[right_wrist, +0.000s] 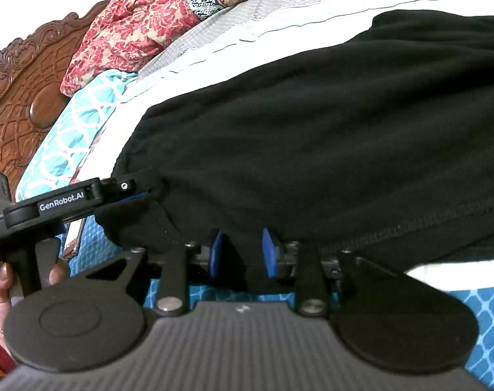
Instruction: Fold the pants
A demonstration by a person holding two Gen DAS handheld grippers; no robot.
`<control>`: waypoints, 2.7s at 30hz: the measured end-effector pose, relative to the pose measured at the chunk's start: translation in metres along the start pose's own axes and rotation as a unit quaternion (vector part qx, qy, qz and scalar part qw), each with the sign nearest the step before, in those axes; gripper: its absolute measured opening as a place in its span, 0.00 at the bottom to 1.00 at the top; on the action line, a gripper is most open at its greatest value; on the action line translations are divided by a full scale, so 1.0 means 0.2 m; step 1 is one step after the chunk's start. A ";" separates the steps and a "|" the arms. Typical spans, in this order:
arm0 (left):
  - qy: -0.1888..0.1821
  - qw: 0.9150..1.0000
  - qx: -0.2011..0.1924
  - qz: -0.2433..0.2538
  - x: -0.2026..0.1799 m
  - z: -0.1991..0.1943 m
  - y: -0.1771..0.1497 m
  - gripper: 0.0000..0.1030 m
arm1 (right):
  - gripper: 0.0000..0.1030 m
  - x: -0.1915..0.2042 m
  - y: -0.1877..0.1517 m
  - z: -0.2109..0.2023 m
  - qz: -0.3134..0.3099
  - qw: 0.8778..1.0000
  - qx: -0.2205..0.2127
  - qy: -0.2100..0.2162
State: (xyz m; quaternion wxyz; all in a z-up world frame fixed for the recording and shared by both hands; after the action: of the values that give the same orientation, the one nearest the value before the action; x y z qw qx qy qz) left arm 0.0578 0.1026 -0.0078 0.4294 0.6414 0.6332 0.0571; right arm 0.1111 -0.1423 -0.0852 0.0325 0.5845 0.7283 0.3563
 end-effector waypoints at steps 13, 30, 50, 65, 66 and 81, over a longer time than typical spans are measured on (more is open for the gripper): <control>-0.001 1.000 0.002 -0.020 0.00 -0.01 0.00 0.40 | 0.32 0.04 0.04 -0.08 -0.033 0.999 -0.024 0.004; 0.009 0.999 -0.046 -0.001 -0.19 -0.23 0.10 0.57 | 0.33 -0.01 0.07 -0.20 -0.038 0.997 -0.063 0.025; 0.034 0.995 0.075 0.062 -0.58 0.30 0.02 0.67 | 0.33 -1.45 0.10 -1.04 0.193 0.937 -0.236 -0.170; -0.001 0.980 0.155 0.126 -0.97 0.72 -0.18 0.74 | 0.74 -1.96 0.48 -0.68 -0.090 0.947 -0.070 -0.300; 0.000 0.980 0.155 0.128 -0.97 0.72 -0.19 0.75 | 0.74 -1.97 0.46 -0.70 -0.103 0.944 -0.077 -0.302; 0.028 0.975 0.155 0.155 -0.98 0.79 -0.19 0.78 | 0.07 -2.01 0.62 -0.60 -0.069 0.928 -0.127 -0.344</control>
State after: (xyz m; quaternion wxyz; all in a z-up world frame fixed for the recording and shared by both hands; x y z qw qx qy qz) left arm 0.0883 -0.1479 -0.0374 0.2934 0.7887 0.5386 0.0421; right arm 0.2844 -0.5442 -0.0762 0.3797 0.6102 0.6598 0.2192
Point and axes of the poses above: each gripper's, at about its wrist camera, not at the fingertips, and z roughly the way its jaws point, x to its left, y to its top, the point moved 7 cm from there along z, roughly the way its jaws point, and after that the axes turned 13 degrees about -y, right-handed, at the moved point
